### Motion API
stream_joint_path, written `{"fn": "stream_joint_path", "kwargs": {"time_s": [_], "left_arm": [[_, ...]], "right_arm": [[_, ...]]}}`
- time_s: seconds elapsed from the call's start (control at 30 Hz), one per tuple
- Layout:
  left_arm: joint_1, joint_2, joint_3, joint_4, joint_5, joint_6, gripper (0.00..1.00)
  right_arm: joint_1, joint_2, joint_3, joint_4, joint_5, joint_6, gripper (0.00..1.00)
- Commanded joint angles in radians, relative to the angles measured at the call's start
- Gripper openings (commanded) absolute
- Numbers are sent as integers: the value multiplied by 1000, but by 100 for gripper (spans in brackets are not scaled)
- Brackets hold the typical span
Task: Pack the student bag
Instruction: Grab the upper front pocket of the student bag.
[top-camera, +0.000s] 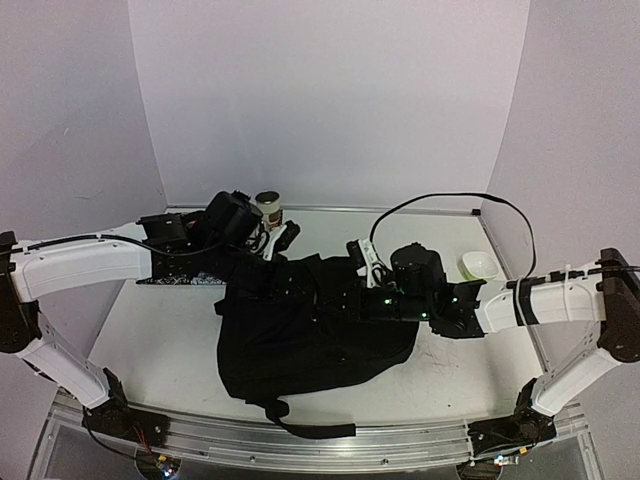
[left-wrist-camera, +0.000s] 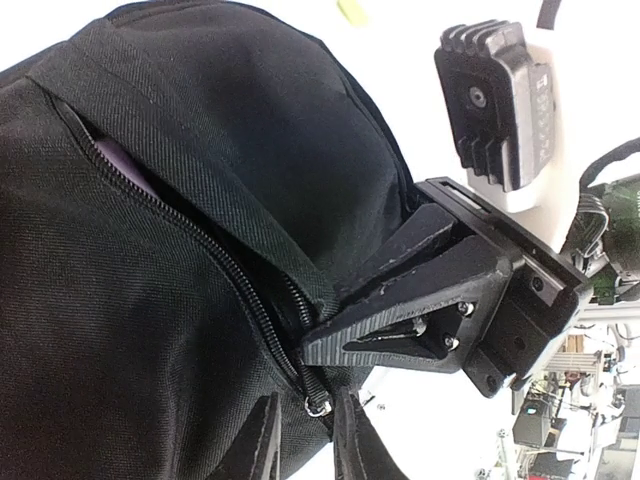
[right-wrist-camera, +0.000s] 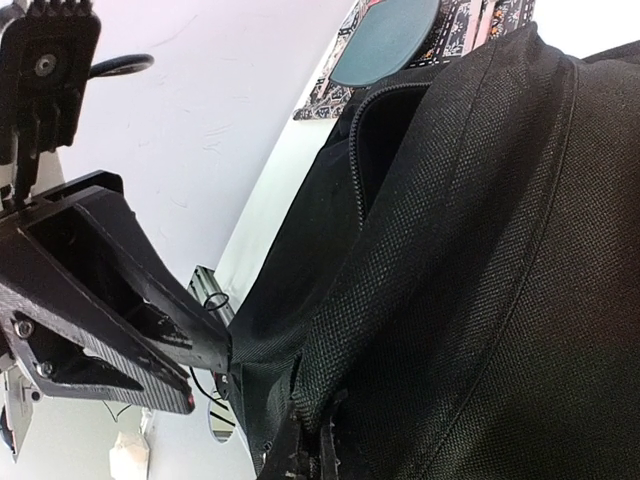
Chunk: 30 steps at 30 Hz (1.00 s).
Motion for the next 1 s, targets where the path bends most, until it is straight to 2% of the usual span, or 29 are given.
{"fn": "stream_joint_path", "kwargs": {"time_s": [0.0, 0.3, 0.63, 0.73, 0.97], "left_arm": [[-6, 11, 28, 18, 37, -30, 20], [-13, 78, 26, 38, 92, -48, 26], [-18, 133, -8, 91, 123, -65, 26], [-18, 133, -19, 113, 136, -73, 22], [-18, 68, -53, 138, 93, -79, 3]], "right_arm": [[-3, 2, 53, 35, 0, -30, 0], [-3, -18, 38, -5, 62, -7, 0], [-3, -41, 7, -12, 100, 25, 0], [-3, -38, 11, -12, 99, 24, 0], [-3, -62, -10, -34, 144, 30, 0]]}}
